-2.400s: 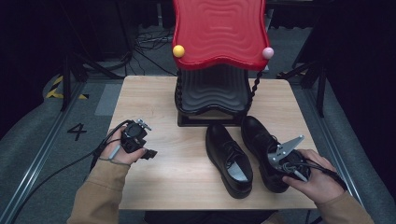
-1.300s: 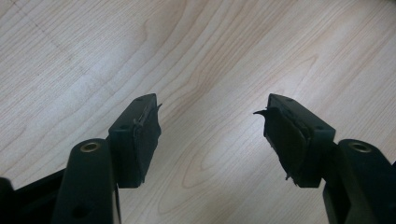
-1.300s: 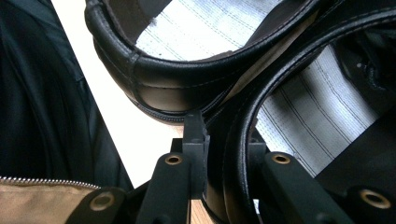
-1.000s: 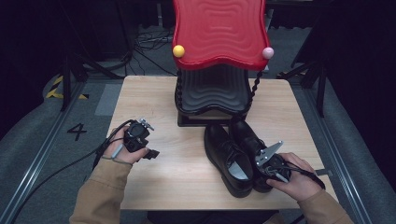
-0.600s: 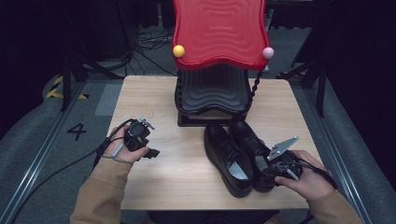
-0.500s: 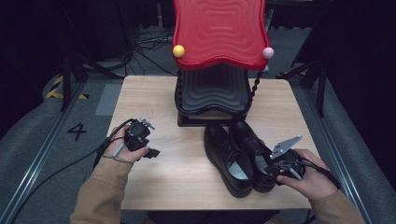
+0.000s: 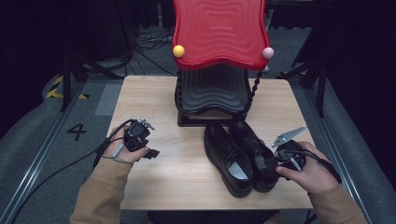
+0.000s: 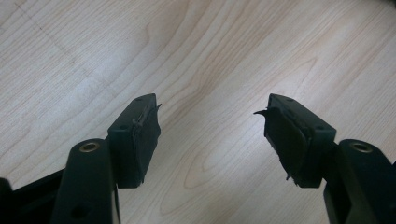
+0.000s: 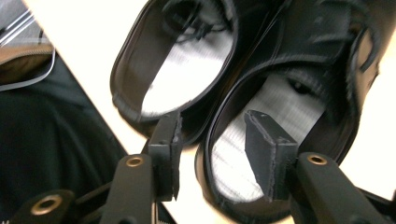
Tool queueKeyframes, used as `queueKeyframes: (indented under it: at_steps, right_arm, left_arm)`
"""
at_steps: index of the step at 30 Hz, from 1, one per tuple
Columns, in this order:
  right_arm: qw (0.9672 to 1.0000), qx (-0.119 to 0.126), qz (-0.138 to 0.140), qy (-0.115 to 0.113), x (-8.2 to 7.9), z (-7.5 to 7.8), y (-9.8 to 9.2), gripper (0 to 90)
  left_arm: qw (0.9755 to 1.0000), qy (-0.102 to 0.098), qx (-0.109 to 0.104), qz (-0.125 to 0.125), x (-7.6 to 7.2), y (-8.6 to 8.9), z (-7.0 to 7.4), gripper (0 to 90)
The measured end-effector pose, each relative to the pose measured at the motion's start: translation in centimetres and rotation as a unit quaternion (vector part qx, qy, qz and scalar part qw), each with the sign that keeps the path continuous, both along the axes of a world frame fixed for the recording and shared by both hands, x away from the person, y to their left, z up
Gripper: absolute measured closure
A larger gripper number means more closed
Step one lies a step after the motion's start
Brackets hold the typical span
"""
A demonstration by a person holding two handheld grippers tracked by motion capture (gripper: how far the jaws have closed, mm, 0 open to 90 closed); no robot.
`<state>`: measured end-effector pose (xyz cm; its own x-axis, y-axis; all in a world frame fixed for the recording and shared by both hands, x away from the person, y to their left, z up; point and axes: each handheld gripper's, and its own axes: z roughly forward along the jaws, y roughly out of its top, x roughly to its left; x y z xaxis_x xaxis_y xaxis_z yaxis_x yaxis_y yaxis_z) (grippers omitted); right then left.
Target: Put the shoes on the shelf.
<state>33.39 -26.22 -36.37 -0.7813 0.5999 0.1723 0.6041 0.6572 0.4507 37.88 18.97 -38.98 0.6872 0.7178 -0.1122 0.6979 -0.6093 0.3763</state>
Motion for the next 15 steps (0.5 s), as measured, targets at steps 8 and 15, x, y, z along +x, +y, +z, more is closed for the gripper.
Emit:
queueKeyframes:
  at_steps: [8, 15]
  right_arm:
    - [0.9955, -0.008, -0.074, 0.060, 1.8, -0.9, 1.4, 52.1]
    - [0.9912, -0.017, -0.106, 0.077, 3.2, -2.3, 2.9, 48.0]
  left_arm:
    - [1.0000, -0.003, 0.004, 0.001, -0.2, 0.4, 0.1, 36.1]
    - [1.0000, -0.003, 0.005, 0.007, -0.5, 0.7, 0.1, 35.9]
